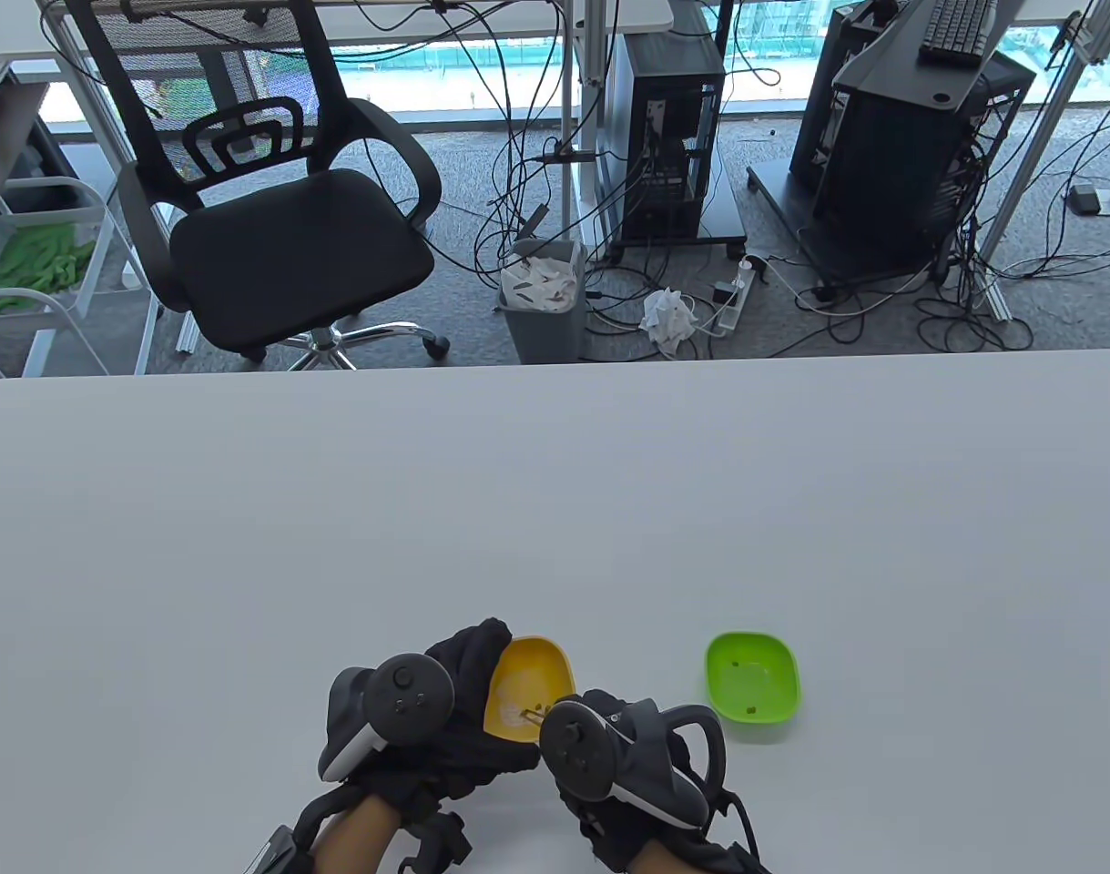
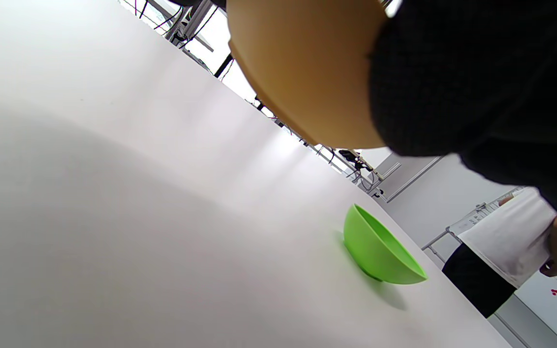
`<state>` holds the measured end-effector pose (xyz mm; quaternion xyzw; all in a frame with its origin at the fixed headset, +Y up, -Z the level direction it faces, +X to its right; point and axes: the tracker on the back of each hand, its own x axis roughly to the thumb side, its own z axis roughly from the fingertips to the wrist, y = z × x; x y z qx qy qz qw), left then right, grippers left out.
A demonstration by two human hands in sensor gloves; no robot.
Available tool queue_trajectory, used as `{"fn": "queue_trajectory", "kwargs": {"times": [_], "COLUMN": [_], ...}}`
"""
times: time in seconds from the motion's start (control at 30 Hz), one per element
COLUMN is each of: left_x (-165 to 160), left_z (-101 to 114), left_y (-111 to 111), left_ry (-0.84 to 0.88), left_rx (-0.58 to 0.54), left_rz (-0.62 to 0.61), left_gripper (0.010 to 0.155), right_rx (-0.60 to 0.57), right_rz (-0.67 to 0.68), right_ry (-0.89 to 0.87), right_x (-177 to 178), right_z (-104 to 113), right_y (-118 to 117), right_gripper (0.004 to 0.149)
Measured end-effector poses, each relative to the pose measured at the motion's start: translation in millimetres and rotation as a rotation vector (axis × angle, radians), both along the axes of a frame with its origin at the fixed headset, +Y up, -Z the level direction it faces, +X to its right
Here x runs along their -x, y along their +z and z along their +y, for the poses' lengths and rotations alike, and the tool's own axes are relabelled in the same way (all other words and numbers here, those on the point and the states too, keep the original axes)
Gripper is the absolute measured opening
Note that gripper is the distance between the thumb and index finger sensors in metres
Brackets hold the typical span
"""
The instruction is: Pick mung beans with tweezers into small dish
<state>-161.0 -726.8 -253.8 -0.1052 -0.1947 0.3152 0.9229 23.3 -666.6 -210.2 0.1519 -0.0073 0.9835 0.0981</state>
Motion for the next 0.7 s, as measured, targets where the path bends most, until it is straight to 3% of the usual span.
{"fn": "queue_trajectory", "kwargs": {"times": [0.4,0.57,0.7], "left_x": [0,1,2], "left_z": [0,0,1], "left_y": [0,0,-1], "left_ry": [0.006,0.013,0.018], "left_rx": [0.002,0.005,0.003], "left_rz": [0.006,0.012,0.015], "left_gripper": [0.122,0.122,0.121], "right_rx": [-0.052,-0.111,-0.141], "right_rz": [-0.031,-0.145,-0.319], "right_ry": [-0.063,-0.151,-0.194], "right_x": [-11,-52,-110], "right_z": [8,26,32], "right_y": [2,1,-1], "right_gripper": [0.035,0.035,0.035]}}
